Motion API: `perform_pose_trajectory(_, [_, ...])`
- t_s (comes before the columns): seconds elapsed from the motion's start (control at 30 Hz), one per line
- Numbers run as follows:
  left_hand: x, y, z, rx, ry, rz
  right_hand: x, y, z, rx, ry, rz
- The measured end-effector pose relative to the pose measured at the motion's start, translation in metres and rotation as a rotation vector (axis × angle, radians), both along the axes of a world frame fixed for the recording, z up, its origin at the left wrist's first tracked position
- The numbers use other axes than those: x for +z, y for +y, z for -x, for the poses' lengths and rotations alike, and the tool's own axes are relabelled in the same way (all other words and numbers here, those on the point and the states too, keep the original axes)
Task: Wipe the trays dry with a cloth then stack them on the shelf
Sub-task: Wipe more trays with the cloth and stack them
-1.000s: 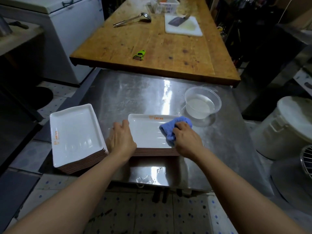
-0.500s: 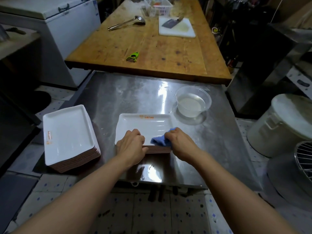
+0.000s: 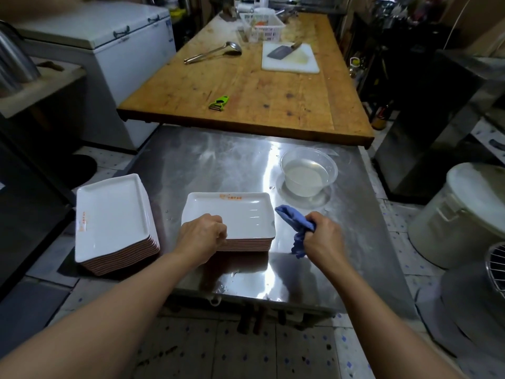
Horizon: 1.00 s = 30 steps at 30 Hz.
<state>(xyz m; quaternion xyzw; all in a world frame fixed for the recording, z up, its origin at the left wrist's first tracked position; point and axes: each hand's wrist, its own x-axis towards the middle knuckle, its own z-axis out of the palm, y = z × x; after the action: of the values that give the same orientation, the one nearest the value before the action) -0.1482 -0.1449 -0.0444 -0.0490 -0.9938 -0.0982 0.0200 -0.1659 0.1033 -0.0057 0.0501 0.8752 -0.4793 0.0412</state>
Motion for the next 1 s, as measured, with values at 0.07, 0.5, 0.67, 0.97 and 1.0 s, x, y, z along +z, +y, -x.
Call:
perform_pose_trajectory(0.07, [0.002, 0.000, -0.001, -0.004, -0.005, 0.025, 0.006, 0.000, -0.003, -0.005, -0.016, 0.042])
perform_pose_trajectory(0.5, [0.015, 0.000, -0.001, 0.036, 0.137, -0.056, 0.019, -0.014, -0.009, -0.019, 0.004, 0.008])
perform_pose_trajectory(0.67, [0.051, -0.006, 0.008, 0.058, 0.198, -0.075, 0.040, -0.023, -0.009, -0.090, 0.092, 0.024])
perform_pose_trajectory(0.97, [0.122, -0.041, -0.024, 0.306, 0.161, -0.990, 0.117, -0.081, -0.026, -0.110, 0.530, 0.076])
perform_pose_trajectory(1.0, [0.127, -0.044, -0.030, 0.313, 0.135, -1.092, 0.125, -0.092, -0.029, -0.100, 0.579, 0.055])
